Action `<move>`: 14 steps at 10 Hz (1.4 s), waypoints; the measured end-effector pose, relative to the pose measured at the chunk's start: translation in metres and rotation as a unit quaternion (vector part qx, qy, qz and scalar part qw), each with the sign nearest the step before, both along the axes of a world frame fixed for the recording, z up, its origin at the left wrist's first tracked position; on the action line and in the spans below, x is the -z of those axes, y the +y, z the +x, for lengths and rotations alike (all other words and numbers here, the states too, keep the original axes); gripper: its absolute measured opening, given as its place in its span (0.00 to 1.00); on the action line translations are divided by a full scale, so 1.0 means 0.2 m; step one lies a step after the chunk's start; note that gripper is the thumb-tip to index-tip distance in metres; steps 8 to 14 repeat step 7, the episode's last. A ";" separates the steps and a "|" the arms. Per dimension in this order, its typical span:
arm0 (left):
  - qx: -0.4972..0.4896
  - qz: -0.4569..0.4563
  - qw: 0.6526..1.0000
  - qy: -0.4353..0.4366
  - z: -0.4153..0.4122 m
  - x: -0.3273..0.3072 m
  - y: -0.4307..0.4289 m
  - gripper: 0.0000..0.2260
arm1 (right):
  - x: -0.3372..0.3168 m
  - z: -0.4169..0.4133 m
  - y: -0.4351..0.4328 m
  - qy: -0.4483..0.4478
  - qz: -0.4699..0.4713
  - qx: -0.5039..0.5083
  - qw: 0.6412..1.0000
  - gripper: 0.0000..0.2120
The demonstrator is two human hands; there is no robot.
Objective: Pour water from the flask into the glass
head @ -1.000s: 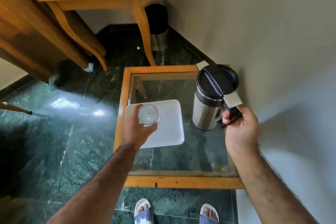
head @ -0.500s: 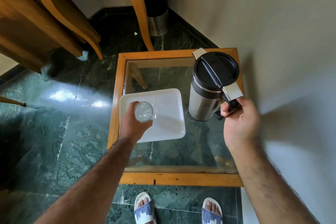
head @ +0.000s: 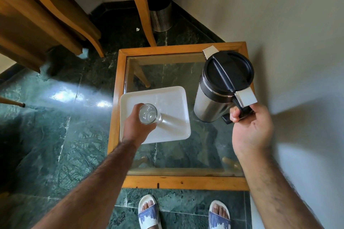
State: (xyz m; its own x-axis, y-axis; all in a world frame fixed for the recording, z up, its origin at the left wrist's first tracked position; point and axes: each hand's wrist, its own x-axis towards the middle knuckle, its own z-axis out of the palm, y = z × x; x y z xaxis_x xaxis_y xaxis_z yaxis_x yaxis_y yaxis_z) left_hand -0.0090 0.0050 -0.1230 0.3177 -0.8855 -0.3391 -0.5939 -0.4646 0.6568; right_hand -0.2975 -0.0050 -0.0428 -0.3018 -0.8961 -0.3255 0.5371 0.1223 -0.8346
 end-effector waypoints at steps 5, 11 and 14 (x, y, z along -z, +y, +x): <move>0.033 0.012 0.998 -0.048 -0.05 -0.13 0.00 0.51 | -0.02 -0.10 0.11 0.226 -0.010 -0.017 0.974 0.11; 0.149 -0.082 0.961 -0.218 -0.06 -0.43 0.04 0.46 | -0.24 -0.20 0.07 0.521 -0.128 -0.033 0.843 0.27; 0.149 -0.082 0.961 -0.218 -0.06 -0.43 0.04 0.46 | -0.24 -0.20 0.07 0.521 -0.128 -0.033 0.843 0.27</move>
